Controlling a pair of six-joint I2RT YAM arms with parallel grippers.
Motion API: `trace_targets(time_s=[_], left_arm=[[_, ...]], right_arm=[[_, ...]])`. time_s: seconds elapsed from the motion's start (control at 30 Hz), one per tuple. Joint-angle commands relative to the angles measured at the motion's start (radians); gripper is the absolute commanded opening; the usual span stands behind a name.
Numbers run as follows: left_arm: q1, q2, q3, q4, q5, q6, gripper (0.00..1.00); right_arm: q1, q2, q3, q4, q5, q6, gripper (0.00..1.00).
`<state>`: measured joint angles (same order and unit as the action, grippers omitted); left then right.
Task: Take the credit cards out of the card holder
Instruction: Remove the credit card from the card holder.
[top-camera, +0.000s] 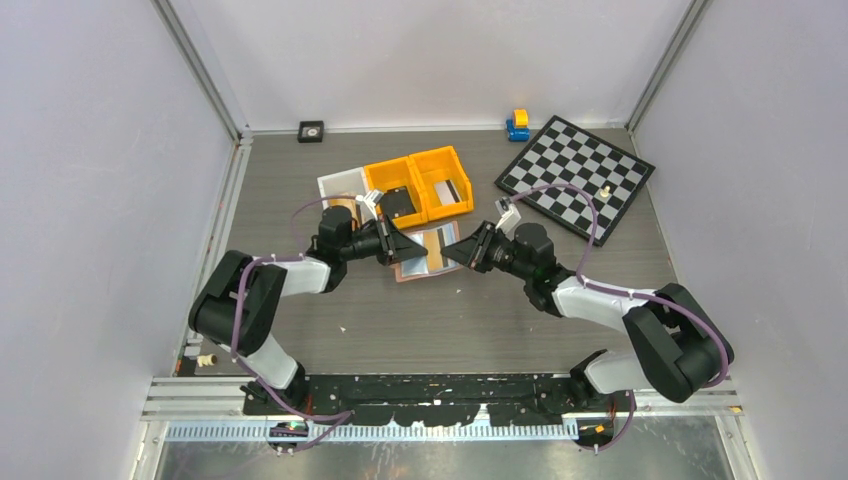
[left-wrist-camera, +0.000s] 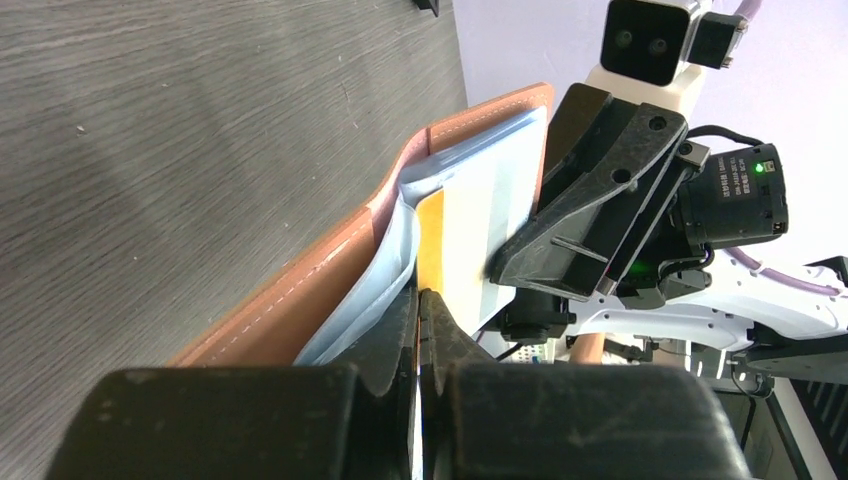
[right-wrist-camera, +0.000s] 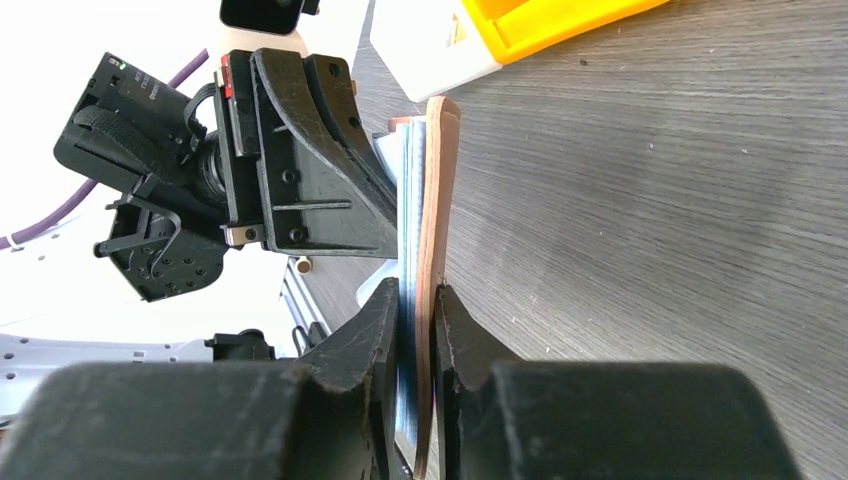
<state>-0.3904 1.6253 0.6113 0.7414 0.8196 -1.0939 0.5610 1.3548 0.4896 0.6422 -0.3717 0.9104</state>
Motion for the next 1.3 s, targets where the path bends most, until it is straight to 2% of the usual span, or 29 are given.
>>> trace_targets(time_s=[0.0, 0.1, 0.23, 0.37, 0.43, 0.53, 0.63, 0.87, 1.0, 1.27], left_arm=[[0.004, -0.045, 0.009, -0.037, 0.011, 0.043, 0.0], [0.014, -0.042, 0.004, -0.037, 0.011, 0.037, 0.0], [0.026, -0.051, -0.002, -0.048, 0.007, 0.037, 0.0], [0.031, -0.059, -0.001, -0.067, 0.004, 0.045, 0.0], [0.029, -0.056, 0.003, -0.061, 0.015, 0.043, 0.0], [0.016, -0.046, 0.01, -0.03, 0.038, 0.028, 0.1], [-0.005, -0.046, 0.02, -0.007, 0.053, 0.027, 0.16], [-0.021, -0.048, 0.024, -0.008, 0.052, 0.033, 0.37], [-0.033, -0.029, 0.035, -0.007, 0.057, 0.031, 0.38], [-0.033, -0.027, 0.023, 0.101, 0.084, -0.026, 0.31]], right_arm=[[-0.011, -0.024, -0.006, 0.14, -0.051, 0.048, 0.22], [-0.032, -0.025, -0.021, 0.162, -0.052, 0.069, 0.22], [-0.051, -0.027, -0.029, 0.164, -0.049, 0.076, 0.18], [-0.055, -0.025, -0.029, 0.162, -0.053, 0.074, 0.22], [-0.056, -0.02, -0.023, 0.157, -0.061, 0.069, 0.16], [-0.055, -0.006, -0.019, 0.172, -0.078, 0.068, 0.11], [-0.055, 0.0, -0.013, 0.166, -0.083, 0.064, 0.09], [-0.049, -0.004, -0.009, 0.145, -0.081, 0.044, 0.1], [-0.033, 0.001, -0.002, 0.157, -0.09, 0.041, 0.11], [-0.021, 0.016, 0.004, 0.164, -0.096, 0.042, 0.11]])
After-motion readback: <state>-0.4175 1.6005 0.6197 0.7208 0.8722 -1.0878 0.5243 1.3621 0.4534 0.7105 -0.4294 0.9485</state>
